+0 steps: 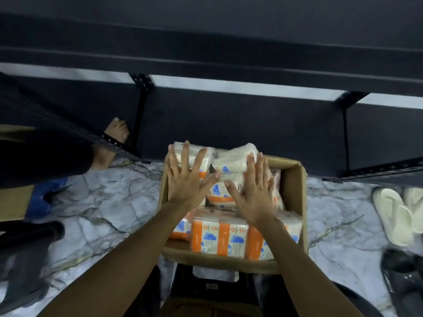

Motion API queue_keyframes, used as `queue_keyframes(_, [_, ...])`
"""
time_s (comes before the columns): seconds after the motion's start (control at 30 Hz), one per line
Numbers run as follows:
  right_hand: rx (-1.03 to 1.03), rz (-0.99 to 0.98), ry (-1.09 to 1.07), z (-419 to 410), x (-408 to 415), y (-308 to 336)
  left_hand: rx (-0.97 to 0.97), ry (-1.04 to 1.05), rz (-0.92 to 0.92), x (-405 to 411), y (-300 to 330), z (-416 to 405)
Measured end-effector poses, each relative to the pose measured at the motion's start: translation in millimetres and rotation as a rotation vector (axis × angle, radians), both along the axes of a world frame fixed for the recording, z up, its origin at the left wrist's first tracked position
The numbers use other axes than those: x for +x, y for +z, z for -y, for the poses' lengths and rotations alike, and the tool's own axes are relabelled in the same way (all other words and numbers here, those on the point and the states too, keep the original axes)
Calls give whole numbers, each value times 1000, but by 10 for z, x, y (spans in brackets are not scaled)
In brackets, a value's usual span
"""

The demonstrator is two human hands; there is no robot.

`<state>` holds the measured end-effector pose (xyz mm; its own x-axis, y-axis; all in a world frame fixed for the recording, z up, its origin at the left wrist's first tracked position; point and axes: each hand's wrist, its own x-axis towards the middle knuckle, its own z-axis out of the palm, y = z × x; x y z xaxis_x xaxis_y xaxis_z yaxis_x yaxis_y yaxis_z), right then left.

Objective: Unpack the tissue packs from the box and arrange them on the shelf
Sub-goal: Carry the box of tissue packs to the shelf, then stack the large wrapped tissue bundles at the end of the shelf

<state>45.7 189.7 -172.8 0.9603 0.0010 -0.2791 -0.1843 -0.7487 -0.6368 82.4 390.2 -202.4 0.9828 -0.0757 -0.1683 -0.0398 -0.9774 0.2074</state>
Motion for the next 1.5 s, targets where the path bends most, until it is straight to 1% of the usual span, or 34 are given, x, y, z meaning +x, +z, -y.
queue_keyframes(0.23, [-11, 6, 9, -3, -12, -84, -18, 10, 3, -38, -36, -3])
queue_keyframes(0.4, [11, 1, 25, 8, -45, -35, -35, 29, -97, -14, 73, -5])
queue_keyframes(0.6, [18, 59, 30, 63, -218, 62, -57, 64, -171, -151, 329, 17])
queue_keyframes(0.7, [22, 70, -13, 175, -372, 92, -214, 149, -82, -488, 379, 37])
queue_keyframes(0.8, [40, 65, -68, 240, -488, 107, -554, 337, -55, -882, 246, -37])
queue_keyframes(0.83, [36, 62, -74, 248, -513, 137, -611, 385, -38, -928, 214, -95])
queue_keyframes(0.93, [-23, 99, -83, 241, -594, 291, -576, 398, -50, -904, 266, -238])
queue_keyframes(1.0, [-62, 75, -95, 245, -657, 428, -699, 412, -94, -950, 433, -228])
queue_keyframes(1.07, [-90, -7, -83, 278, -729, 492, -776, 352, -243, -1034, 589, -175])
queue_keyframes(1.13, [-95, -103, -61, 335, -790, 477, -715, 232, -450, -1109, 780, -57])
queue_keyframes(1.17, [-86, -133, -62, 369, -824, 473, -656, 169, -494, -1144, 825, 11])
queue_keyframes(1.2, [-73, -146, -63, 398, -871, 496, -600, 120, -500, -1178, 833, 69])
queue_keyframes(1.27, [-73, -159, -82, 449, -948, 537, -550, 70, -433, -1245, 814, 138])
queue_keyframes(1.37, [-80, -224, -143, 526, -1019, 638, -569, 92, -350, -1303, 827, 129])
queue_keyframes(1.5, [-77, -350, -50, 603, -984, 656, -648, 183, -287, -1277, 860, 104])
